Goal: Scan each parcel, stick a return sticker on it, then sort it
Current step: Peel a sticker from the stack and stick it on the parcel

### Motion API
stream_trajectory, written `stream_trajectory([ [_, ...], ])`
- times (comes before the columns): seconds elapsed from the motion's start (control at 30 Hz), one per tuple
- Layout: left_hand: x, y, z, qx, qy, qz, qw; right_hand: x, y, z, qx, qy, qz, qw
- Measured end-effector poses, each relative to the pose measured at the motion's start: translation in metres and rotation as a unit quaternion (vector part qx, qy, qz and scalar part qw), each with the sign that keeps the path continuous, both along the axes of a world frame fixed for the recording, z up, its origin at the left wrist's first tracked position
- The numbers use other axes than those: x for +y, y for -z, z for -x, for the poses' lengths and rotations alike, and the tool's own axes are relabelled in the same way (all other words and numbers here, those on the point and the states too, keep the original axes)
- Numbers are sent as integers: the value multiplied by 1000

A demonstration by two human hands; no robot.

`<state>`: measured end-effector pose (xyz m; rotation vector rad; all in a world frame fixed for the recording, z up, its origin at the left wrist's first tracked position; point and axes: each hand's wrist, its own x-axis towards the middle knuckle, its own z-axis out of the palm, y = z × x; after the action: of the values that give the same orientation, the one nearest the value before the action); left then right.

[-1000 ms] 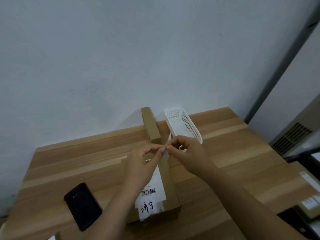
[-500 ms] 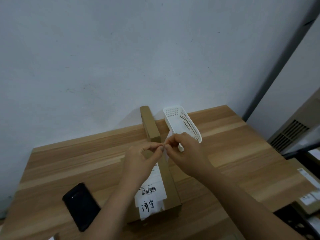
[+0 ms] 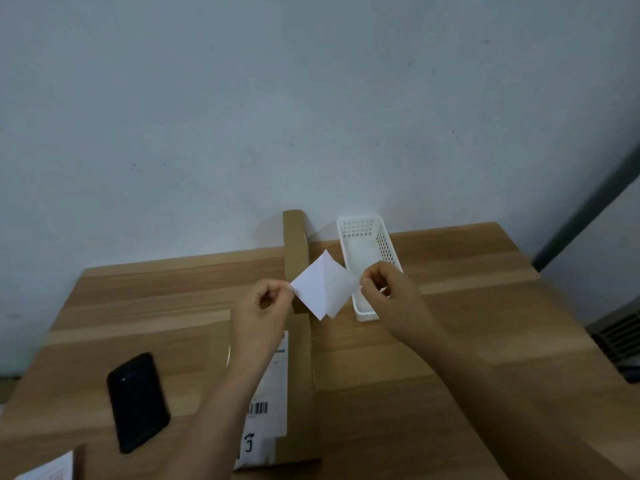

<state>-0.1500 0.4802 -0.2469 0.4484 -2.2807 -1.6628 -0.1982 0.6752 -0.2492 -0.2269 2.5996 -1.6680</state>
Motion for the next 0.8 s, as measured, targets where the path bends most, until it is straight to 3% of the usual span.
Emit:
stream_trajectory([
  [0.3,33,34,37,-75,-113,12,991,63,47,81,-71,2,18,997],
  [0.47,34,43,41,-83,-144,26,986,79,71,120,6,8,-116,993],
  [0.6,33,47,44,-82,-148,40,985,76,91,133,77,-100,-226,966],
  [0.7,34,51,45,-85,-131,60,986,69,106,134,67,-182,-299,934],
  [0.8,37,54,45,-76,-117,70,988,67,111,133,32,-189,-321,927],
])
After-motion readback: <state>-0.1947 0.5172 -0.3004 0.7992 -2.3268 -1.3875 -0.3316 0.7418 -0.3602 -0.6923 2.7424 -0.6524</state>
